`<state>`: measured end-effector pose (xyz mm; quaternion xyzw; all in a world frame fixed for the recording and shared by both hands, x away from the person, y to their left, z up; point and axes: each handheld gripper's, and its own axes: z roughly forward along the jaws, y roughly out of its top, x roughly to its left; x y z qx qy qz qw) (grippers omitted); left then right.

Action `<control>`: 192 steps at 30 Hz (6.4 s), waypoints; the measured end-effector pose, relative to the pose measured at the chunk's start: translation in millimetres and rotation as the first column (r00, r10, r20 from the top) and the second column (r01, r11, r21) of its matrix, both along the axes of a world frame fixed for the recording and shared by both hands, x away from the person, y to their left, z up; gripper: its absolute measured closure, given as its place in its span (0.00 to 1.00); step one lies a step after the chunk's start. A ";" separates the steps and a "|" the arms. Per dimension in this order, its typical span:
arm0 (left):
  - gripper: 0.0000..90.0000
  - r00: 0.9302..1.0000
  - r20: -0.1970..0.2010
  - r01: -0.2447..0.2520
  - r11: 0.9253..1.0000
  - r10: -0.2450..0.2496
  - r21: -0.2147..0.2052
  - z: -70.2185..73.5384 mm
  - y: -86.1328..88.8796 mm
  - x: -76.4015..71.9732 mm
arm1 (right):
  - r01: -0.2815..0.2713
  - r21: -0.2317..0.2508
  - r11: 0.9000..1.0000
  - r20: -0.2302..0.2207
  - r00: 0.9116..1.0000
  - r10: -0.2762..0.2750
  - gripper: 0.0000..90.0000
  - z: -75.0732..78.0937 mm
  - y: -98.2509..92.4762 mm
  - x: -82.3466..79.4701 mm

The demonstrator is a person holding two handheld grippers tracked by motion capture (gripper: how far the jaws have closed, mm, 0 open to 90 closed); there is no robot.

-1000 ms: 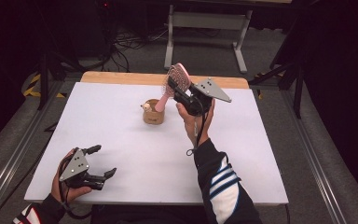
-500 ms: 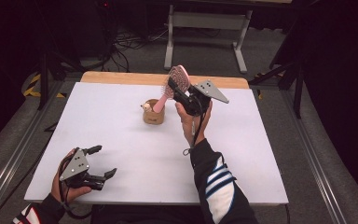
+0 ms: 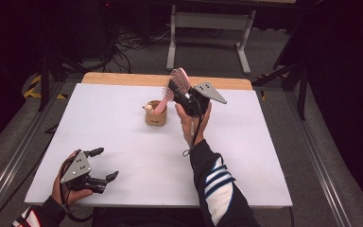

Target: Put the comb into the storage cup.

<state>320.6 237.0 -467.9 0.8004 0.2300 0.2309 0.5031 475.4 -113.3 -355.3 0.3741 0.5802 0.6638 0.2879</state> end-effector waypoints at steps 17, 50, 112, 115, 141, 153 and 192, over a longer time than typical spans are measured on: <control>0.09 1.000 0.001 -0.001 1.000 0.001 0.011 -0.2 -1.7 0.5 | -0.044 -0.007 0.999 -0.056 0.997 0.044 0.69 -24.2 7.5 0.1; 0.09 1.000 -0.003 0.004 1.000 -0.004 0.011 -0.6 -4.5 0.5 | -0.025 -0.069 0.997 -0.117 0.993 0.017 0.68 -43.0 8.8 1.5; 0.09 1.000 -0.002 0.002 1.000 -0.002 0.026 -0.9 -5.8 1.3 | 0.049 -0.239 0.970 -0.087 0.994 -0.072 0.12 -27.5 4.9 -21.5; 0.09 1.000 -0.002 0.002 1.000 -0.002 0.027 -1.1 -5.8 1.5 | 0.054 -0.235 0.970 -0.079 0.994 -0.075 0.12 -26.3 3.5 -22.2; 0.09 1.000 -0.004 0.003 1.000 -0.003 0.028 -1.2 -6.5 1.6 | 0.115 -0.254 0.960 -0.051 0.990 -0.131 0.10 -20.3 -15.9 -26.1; 0.09 1.000 -0.005 0.001 1.000 -0.001 0.026 -1.5 -6.3 1.8 | 0.116 -0.274 0.955 -0.035 0.991 -0.130 0.10 -19.4 -18.3 -30.0; 0.09 1.000 0.009 -0.004 0.999 0.003 0.039 -0.4 -6.7 1.1 | 0.123 -0.412 0.903 0.086 0.992 -0.096 0.11 -17.9 -30.7 -65.9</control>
